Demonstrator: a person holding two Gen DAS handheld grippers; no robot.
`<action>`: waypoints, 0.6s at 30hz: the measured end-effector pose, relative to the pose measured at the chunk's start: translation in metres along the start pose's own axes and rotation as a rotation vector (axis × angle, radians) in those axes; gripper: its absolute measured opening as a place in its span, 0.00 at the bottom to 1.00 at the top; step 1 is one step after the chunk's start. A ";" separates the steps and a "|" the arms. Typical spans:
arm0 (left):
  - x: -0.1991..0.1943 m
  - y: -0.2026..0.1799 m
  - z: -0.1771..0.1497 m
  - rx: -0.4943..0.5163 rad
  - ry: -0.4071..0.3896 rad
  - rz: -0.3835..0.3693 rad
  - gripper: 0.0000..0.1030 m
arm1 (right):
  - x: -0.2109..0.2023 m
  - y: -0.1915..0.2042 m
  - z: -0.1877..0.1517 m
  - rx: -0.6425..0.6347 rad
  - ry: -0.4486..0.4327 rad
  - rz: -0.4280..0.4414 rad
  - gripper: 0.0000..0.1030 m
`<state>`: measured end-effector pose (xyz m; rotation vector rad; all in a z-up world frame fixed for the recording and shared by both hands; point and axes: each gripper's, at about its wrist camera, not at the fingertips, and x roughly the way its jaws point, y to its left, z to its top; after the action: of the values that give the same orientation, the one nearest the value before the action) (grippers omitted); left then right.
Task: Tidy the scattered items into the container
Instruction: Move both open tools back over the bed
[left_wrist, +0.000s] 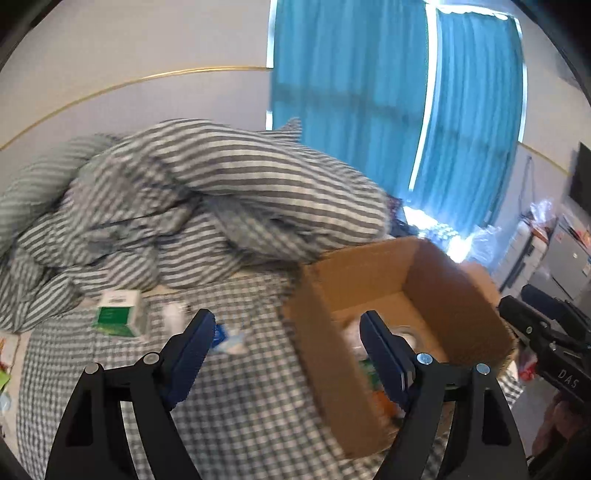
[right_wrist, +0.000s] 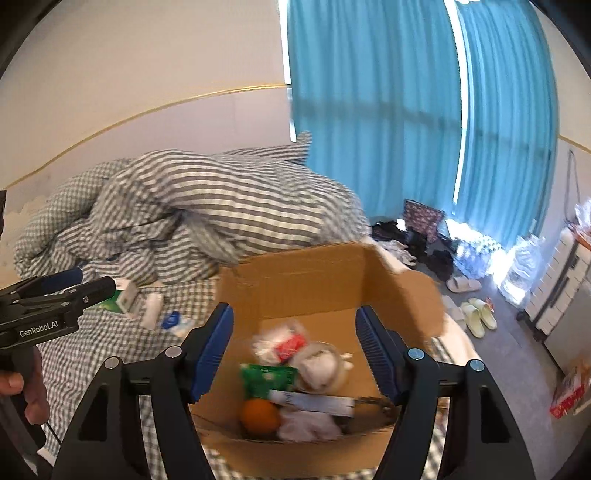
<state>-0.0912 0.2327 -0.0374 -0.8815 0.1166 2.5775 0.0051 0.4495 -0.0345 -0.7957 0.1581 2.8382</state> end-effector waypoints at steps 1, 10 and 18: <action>-0.004 0.012 -0.002 -0.012 0.000 0.016 0.81 | 0.000 0.008 0.001 -0.009 -0.003 0.010 0.66; -0.029 0.113 -0.020 -0.118 -0.004 0.125 0.81 | 0.007 0.096 0.013 -0.105 -0.022 0.108 0.74; -0.037 0.163 -0.035 -0.156 -0.025 0.232 1.00 | 0.020 0.149 0.012 -0.159 -0.010 0.157 0.85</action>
<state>-0.1109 0.0640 -0.0520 -0.9404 0.0104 2.8445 -0.0493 0.3086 -0.0269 -0.8339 -0.0070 3.0327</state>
